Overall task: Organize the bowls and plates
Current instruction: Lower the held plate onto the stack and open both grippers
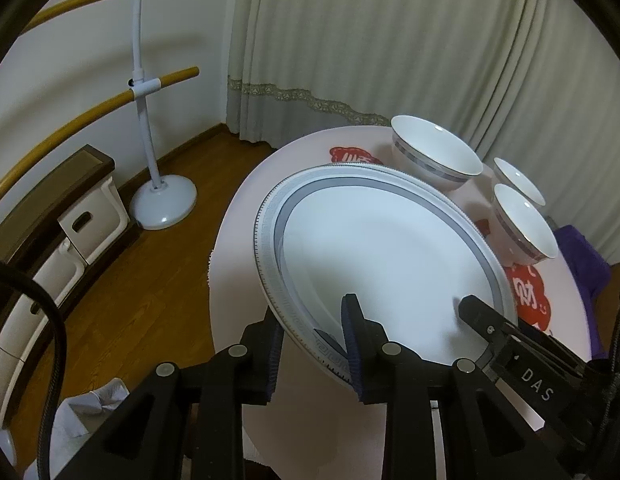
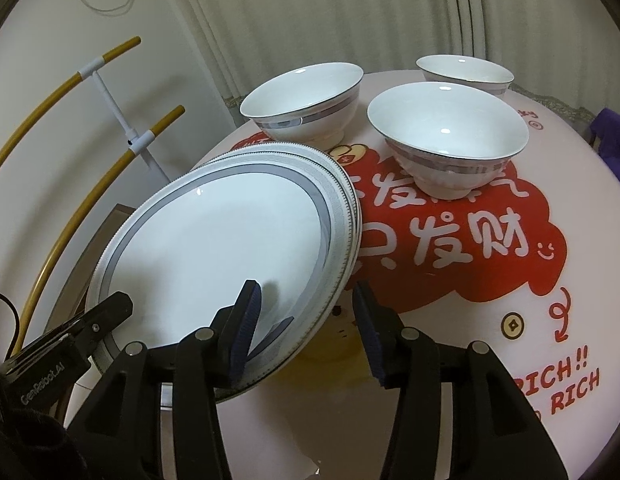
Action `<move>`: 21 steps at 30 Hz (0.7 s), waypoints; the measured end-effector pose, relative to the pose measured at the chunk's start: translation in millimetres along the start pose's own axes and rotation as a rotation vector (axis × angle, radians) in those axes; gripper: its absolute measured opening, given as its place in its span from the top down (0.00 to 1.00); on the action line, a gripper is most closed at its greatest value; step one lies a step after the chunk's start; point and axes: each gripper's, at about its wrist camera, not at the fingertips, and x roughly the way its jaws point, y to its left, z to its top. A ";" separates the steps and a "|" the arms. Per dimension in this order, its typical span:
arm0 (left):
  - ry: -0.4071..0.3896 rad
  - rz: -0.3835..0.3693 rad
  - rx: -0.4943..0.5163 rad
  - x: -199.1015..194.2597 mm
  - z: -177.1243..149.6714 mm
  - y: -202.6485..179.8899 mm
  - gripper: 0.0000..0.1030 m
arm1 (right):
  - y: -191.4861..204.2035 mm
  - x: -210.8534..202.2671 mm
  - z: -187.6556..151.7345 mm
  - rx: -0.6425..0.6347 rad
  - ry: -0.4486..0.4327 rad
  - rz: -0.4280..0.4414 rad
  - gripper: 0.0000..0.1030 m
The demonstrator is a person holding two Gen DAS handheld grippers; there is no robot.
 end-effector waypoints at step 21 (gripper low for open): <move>0.011 -0.015 0.005 4.4 0.3 2.3 0.72 | -3.1 8.9 -0.8 0.020 0.023 0.070 0.53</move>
